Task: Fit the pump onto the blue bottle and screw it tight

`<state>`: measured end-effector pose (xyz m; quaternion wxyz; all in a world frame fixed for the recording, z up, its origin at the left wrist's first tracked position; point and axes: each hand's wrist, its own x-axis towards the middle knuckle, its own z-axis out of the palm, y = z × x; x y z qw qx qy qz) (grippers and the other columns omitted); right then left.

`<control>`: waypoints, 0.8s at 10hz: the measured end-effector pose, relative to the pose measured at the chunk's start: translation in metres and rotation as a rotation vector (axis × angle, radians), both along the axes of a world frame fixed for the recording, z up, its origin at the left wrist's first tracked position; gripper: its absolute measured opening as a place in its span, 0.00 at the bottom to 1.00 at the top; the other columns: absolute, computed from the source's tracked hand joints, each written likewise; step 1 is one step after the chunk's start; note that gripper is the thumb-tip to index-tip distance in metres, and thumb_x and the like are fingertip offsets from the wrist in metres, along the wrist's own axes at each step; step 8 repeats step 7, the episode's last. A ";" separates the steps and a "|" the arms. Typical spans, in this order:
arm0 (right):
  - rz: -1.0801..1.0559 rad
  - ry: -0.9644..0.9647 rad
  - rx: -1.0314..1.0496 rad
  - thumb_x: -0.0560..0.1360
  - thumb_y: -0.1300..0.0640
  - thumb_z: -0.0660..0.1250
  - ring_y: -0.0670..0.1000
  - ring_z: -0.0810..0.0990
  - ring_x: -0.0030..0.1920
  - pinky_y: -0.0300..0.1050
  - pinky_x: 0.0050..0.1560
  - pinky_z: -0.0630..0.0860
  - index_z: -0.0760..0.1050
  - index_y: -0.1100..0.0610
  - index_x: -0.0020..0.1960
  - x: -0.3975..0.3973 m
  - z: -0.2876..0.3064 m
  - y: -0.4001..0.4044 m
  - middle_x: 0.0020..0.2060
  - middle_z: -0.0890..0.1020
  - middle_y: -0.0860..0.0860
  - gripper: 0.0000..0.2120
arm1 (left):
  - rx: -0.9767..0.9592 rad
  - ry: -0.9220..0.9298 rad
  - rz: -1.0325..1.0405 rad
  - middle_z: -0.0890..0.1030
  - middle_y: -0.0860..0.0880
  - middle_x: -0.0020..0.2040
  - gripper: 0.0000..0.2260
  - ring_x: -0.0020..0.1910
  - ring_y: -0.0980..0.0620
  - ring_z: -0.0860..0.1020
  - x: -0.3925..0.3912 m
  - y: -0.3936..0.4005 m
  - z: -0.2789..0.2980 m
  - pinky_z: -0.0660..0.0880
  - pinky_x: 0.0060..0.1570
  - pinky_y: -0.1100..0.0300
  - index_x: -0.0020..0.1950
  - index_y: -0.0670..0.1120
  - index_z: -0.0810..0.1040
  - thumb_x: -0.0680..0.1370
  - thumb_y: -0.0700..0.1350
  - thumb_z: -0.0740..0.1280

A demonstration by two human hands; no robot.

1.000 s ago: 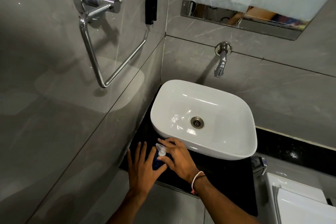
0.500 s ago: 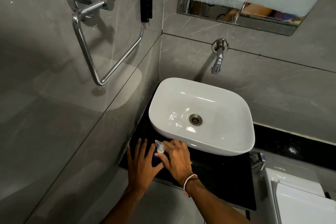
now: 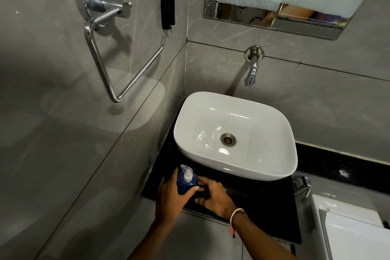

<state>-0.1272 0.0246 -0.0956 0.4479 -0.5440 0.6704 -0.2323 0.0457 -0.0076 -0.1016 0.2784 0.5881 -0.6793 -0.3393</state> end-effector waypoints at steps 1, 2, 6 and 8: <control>-0.021 0.116 -0.006 0.75 0.59 0.74 0.47 0.70 0.60 0.45 0.67 0.71 0.67 0.53 0.75 0.007 -0.007 -0.001 0.66 0.75 0.55 0.31 | 0.000 0.020 0.020 0.83 0.51 0.59 0.36 0.60 0.47 0.78 0.000 -0.001 0.002 0.78 0.57 0.46 0.67 0.53 0.75 0.63 0.67 0.75; -0.059 0.149 -0.033 0.78 0.58 0.70 0.48 0.66 0.59 0.44 0.67 0.69 0.67 0.56 0.74 0.018 -0.008 -0.008 0.69 0.73 0.59 0.26 | 0.016 0.019 0.046 0.83 0.52 0.56 0.32 0.57 0.47 0.79 0.004 -0.004 0.004 0.79 0.55 0.47 0.65 0.54 0.77 0.64 0.64 0.75; -0.001 0.460 -0.246 0.77 0.56 0.69 0.58 0.79 0.64 0.53 0.64 0.78 0.69 0.54 0.73 0.018 0.027 -0.003 0.64 0.81 0.56 0.25 | -0.223 -0.089 0.130 0.78 0.42 0.66 0.39 0.64 0.42 0.76 0.017 0.009 0.017 0.77 0.59 0.47 0.71 0.43 0.71 0.68 0.64 0.74; -0.001 0.585 -0.423 0.78 0.56 0.68 0.58 0.81 0.59 0.53 0.59 0.80 0.74 0.57 0.68 0.003 0.032 0.008 0.59 0.82 0.56 0.20 | -0.415 -0.137 0.110 0.78 0.44 0.58 0.30 0.56 0.42 0.77 0.013 0.028 0.020 0.76 0.52 0.50 0.62 0.43 0.74 0.73 0.65 0.69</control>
